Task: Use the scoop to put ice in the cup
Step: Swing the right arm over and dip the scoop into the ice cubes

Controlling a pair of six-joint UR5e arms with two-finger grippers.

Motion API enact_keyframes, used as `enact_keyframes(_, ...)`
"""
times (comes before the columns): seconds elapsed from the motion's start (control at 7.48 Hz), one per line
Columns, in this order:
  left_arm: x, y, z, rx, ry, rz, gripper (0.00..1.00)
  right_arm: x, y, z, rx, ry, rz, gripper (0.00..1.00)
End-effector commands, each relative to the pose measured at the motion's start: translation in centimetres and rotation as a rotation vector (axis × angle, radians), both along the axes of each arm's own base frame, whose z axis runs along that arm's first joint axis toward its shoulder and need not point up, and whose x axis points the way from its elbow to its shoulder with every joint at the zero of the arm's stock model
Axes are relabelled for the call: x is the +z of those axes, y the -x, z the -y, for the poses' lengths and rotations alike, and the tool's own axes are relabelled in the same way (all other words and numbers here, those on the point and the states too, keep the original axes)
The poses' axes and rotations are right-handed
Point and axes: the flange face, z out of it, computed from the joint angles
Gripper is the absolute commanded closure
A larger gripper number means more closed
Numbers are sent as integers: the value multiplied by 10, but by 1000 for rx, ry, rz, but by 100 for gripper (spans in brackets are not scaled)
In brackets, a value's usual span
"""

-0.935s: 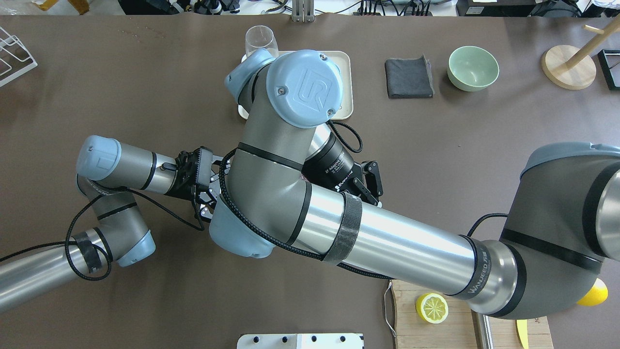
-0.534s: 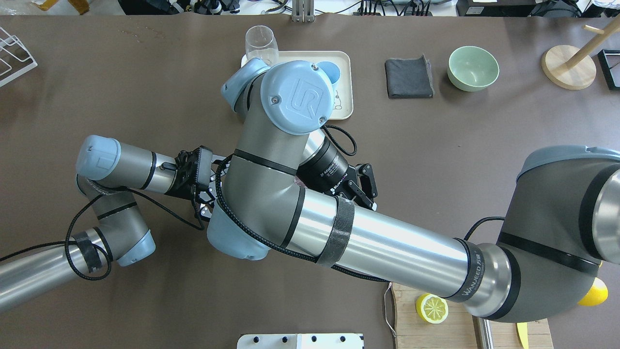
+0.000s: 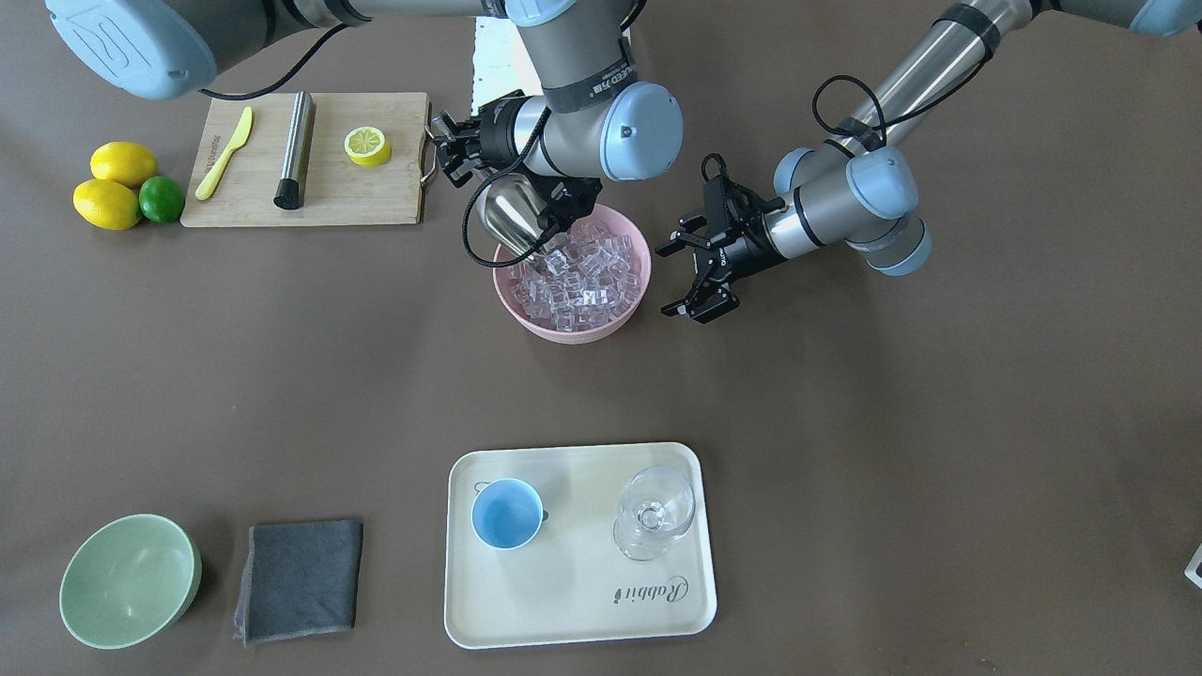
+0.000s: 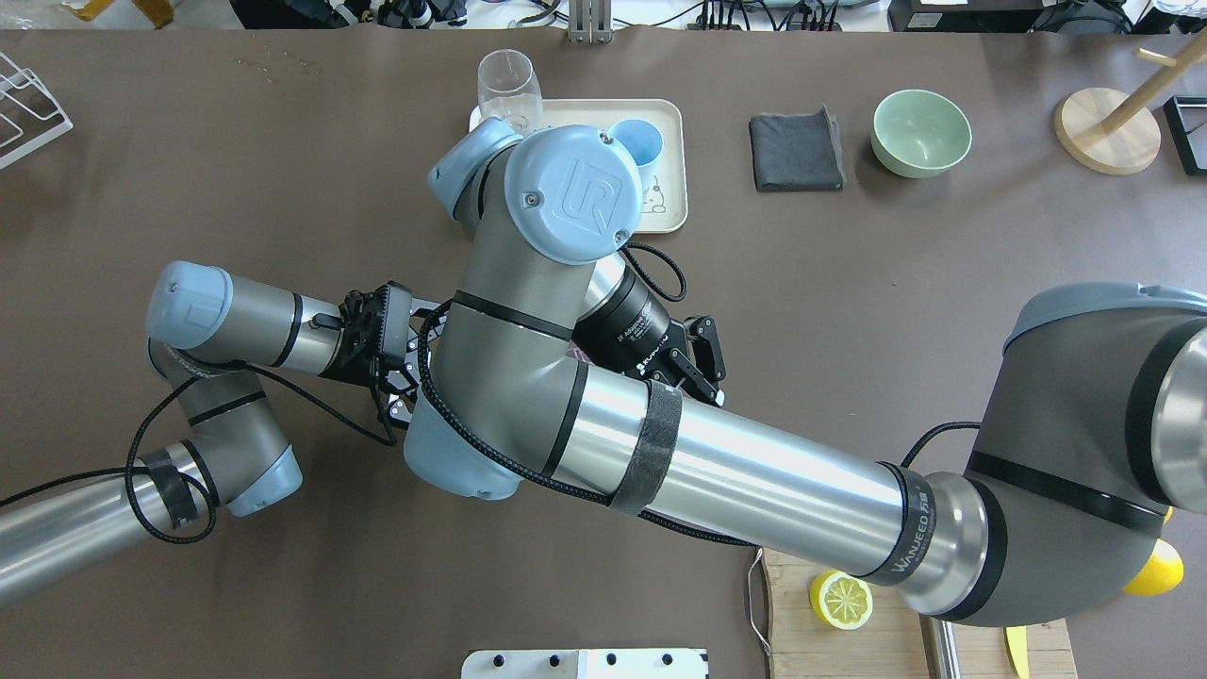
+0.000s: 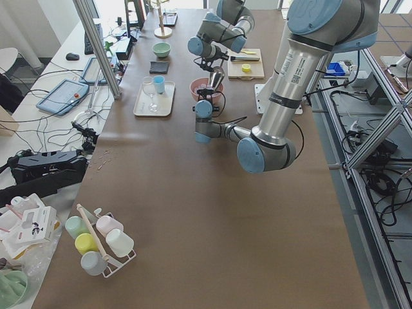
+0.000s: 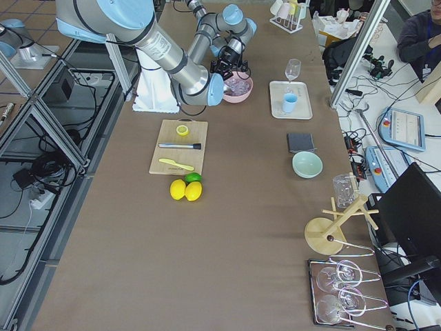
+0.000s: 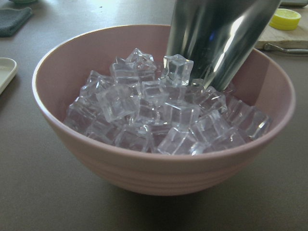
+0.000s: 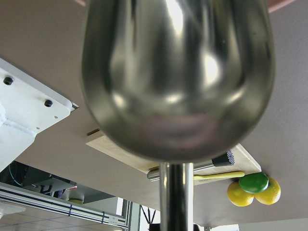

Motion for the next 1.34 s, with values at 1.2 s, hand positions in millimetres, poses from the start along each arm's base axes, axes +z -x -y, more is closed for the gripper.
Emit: enact_keyframes(1.2, 6, 11, 12, -29, -5, -8, 2, 27, 20, 11, 41, -127, 175, 100)
